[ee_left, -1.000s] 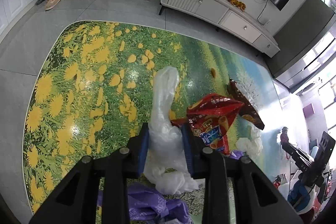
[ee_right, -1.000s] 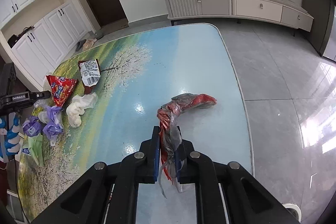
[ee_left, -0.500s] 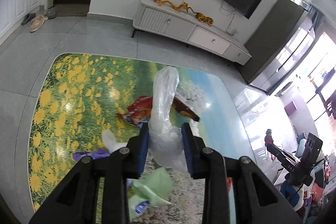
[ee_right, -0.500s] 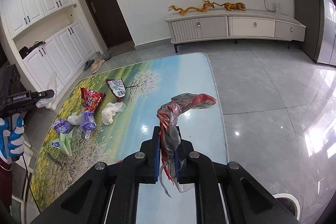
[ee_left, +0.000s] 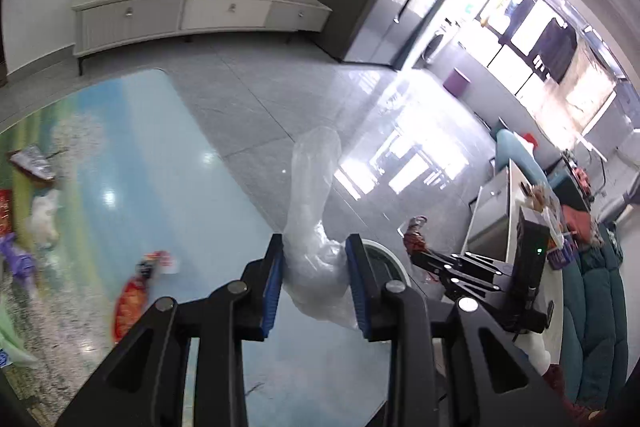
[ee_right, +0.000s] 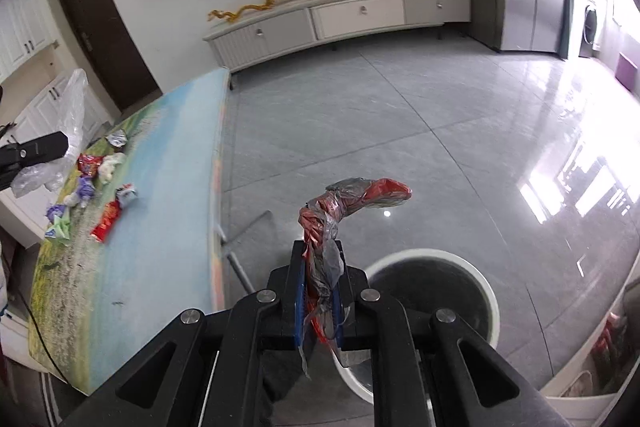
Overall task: Collect trash
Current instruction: 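Carry both items to the bin and open both tools to drop them, then grasp the white tissue with the left tool while the right tool grasps the red chip bag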
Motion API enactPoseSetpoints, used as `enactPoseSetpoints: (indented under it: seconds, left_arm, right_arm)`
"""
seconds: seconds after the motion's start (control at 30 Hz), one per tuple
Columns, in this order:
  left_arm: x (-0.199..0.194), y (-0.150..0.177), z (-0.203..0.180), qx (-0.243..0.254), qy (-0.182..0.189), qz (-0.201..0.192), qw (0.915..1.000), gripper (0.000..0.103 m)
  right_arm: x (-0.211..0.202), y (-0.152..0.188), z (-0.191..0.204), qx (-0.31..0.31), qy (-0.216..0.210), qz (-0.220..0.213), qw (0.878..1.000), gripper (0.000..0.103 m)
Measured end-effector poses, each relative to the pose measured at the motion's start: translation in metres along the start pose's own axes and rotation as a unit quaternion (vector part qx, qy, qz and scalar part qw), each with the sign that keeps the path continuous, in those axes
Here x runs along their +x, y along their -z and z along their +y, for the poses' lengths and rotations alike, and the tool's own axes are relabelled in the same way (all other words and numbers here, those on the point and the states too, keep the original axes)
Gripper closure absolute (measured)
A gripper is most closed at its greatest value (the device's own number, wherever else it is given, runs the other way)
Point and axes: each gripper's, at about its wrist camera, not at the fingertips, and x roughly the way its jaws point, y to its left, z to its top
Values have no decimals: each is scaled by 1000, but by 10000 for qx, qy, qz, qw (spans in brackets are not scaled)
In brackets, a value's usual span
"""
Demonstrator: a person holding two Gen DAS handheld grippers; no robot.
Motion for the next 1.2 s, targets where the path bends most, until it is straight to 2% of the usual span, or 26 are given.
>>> enactPoseSetpoints:
  seconds: [0.2, 0.33, 0.4, 0.47, 0.5, 0.53, 0.57, 0.6, 0.7, 0.83, 1.0, 1.2]
  left_arm:
    - [97, 1, -76, 401, 157, 846, 9955, 72]
    - [150, 8, -98, 468, 99, 1279, 9906, 72]
    - [172, 12, -99, 409, 92, 1451, 9885, 71]
    - [190, 11, -102, 304, 118, 1581, 9869, 66]
    - [196, 13, -103, 261, 140, 1622, 9863, 59]
    - [202, 13, -105, 244, 158, 1662, 9857, 53]
    - [206, 14, -107, 242, 158, 1677, 9854, 52]
    - [208, 14, -108, 232, 177, 1689, 9852, 52]
    - [209, 14, -107, 171, 256, 1666, 9856, 52]
    - [189, 13, -103, 231, 171, 1428, 9893, 52]
    - [149, 9, -88, 222, -45, 993, 9948, 52]
    - [84, 11, -52, 97, -352, 425, 9984, 52]
  right_arm:
    - [20, 33, -62, 558, 227, 358, 9975, 91]
    - [38, 51, -93, 903, 217, 596, 9939, 90]
    - [46, 57, -105, 1031, 237, 694, 9920, 85]
    - [52, 61, -113, 1141, 261, 769, 9901, 76]
    - [53, 63, -116, 1192, 262, 792, 9894, 72]
    - [56, 65, -120, 1249, 277, 811, 9885, 63]
    - [56, 66, -122, 1286, 297, 816, 9879, 58]
    - [56, 67, -124, 1321, 310, 817, 9874, 58]
    - [54, 67, -126, 1382, 303, 800, 9867, 58]
    - [47, 65, -120, 1343, 305, 708, 9879, 58]
    - [30, 55, -107, 1209, 203, 452, 9914, 58]
    - [2, 36, -71, 870, 62, 102, 9961, 58]
